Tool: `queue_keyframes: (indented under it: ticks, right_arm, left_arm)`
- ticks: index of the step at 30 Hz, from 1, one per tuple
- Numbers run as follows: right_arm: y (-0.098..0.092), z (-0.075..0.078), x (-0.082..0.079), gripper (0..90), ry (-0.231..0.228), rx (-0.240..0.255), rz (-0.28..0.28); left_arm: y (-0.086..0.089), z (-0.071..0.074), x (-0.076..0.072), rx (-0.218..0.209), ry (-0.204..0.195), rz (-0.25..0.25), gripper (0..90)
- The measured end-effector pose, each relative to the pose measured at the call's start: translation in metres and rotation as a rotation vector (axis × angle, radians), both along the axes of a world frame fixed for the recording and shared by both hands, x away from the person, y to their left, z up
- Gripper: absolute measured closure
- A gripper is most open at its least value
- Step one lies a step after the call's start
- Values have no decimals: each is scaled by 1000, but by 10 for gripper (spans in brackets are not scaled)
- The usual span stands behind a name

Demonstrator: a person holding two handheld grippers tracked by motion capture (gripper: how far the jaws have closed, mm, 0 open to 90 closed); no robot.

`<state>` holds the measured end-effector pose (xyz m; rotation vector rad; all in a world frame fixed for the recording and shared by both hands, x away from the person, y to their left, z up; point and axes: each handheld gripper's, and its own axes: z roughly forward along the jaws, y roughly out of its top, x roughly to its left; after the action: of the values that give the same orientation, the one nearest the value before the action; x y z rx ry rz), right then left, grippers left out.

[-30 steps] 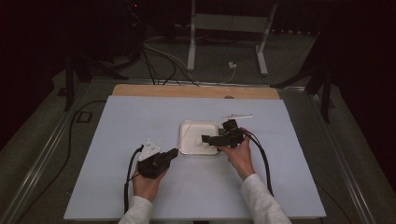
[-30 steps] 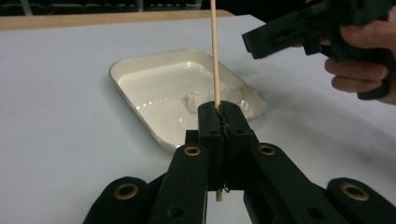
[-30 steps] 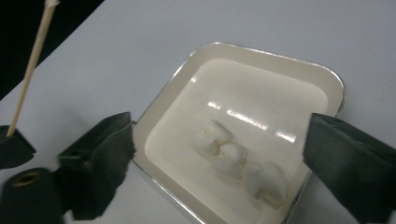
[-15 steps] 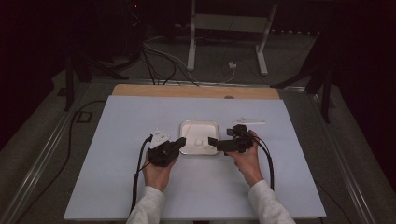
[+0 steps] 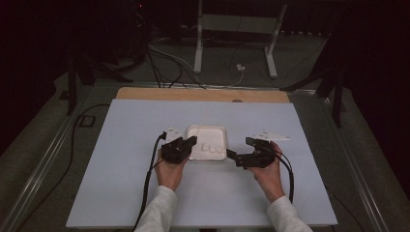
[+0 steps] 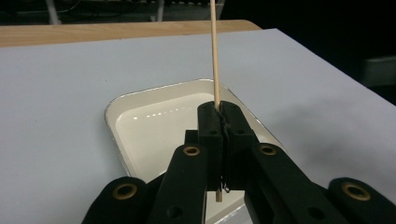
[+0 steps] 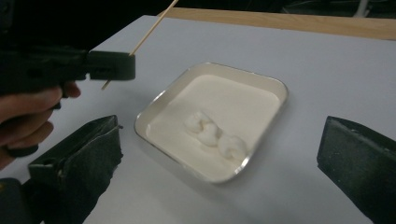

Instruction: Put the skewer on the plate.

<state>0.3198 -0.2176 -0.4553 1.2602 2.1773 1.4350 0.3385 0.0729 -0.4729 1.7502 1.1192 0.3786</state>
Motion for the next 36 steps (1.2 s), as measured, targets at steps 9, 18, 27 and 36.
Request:
queue_keyframes:
  ticks: [9,18,27,36]
  right_arm:
    - [-32,1,-22,0,-28,11,-36]
    - [-56,-3,-42,0,-34,-2,-54]
    - [-64,-5,-56,0,-35,-8,-54]
    - [-67,-5,-59,0,-41,0,-60]
  left_arm:
    - [-9,-12,16,34,49,41,896]
    - [-21,-31,26,78,127,80,892]
    - [-25,-52,27,142,196,102,879]
    - [-12,-39,24,20,183,72,353]
